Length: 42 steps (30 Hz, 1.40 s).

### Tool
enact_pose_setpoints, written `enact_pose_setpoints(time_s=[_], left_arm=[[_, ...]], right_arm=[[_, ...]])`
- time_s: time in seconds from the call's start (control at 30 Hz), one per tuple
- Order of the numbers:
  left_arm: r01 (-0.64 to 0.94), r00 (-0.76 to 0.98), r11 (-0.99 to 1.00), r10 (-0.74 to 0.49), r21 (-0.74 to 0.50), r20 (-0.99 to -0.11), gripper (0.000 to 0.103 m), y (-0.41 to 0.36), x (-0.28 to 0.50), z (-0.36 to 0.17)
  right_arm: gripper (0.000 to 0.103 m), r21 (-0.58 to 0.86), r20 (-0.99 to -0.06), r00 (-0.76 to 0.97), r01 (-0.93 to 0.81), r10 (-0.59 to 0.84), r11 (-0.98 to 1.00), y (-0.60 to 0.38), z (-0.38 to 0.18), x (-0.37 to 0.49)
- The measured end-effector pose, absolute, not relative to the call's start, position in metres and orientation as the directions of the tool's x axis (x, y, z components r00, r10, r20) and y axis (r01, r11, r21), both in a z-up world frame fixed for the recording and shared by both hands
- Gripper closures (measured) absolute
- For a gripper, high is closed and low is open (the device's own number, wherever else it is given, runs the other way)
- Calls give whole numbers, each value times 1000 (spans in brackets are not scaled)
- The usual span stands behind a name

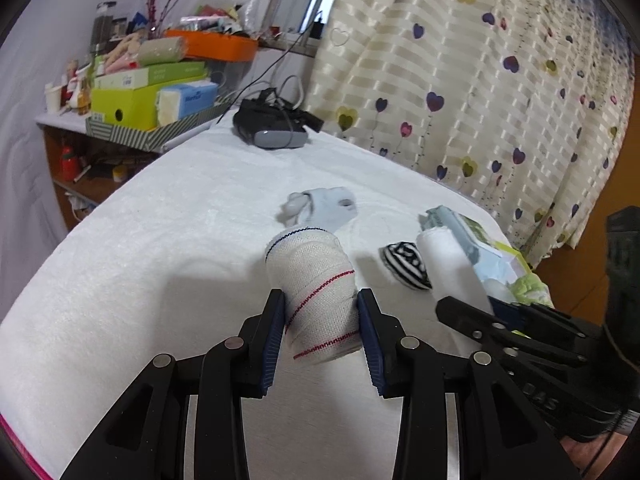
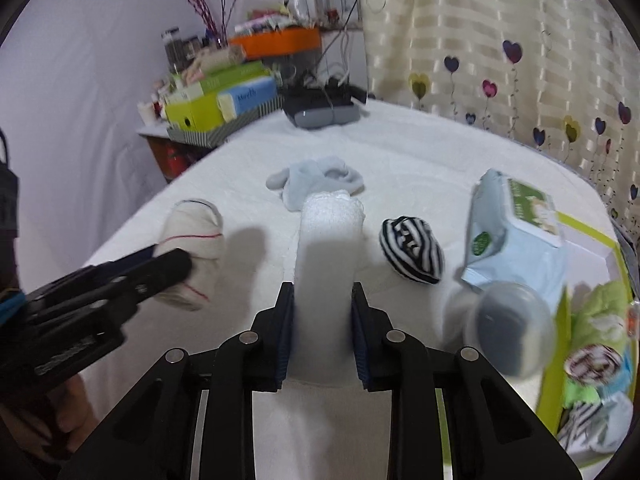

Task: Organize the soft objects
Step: 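Grasp the white rolled towel with the right tool while the left holds the sock, then carry the red-striped sock and white towel with both tools toward the green box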

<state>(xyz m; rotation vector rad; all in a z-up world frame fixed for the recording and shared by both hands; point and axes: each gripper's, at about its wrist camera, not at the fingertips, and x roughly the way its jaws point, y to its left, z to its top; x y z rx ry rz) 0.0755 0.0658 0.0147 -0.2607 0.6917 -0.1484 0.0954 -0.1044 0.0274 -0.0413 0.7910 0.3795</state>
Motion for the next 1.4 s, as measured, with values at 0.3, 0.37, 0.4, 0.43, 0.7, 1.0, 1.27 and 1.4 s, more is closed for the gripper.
enact_pose_setpoints(time_s=[0.3,0.37,0.4,0.43,0.7,1.0,1.27,1.4], left_arm=[[129,775,958,-259,-257,-576,68,27,53,40],[147,777,958,-266,-247,-571,68,17,49,45],[155,776,957,-271,-245,-569,68,12,47,47],[160,776,957,-274,-243,-568,68,9,46,48],[226,773,950,-309,-215,-554,68,-28,37,63],[299,756,933,-361,-202,-546,68,-63,32,71],[354,739,915,-402,-195,-541,68,-86,32,75],[376,730,907,-417,-191,-541,68,-96,32,76]], right_arm=[[76,124,-623,705,-338,338,933,-136,58,53],[76,130,-610,717,-330,337,935,-145,62,47],[76,133,-605,722,-325,336,936,-149,64,43],[76,134,-601,726,-321,335,937,-154,65,40],[76,151,-565,765,-273,309,950,-188,75,17],[76,151,-541,803,-200,250,968,-223,85,0],[76,151,-531,822,-146,205,978,-247,88,-10],[76,152,-531,827,-122,185,981,-259,88,-11]])
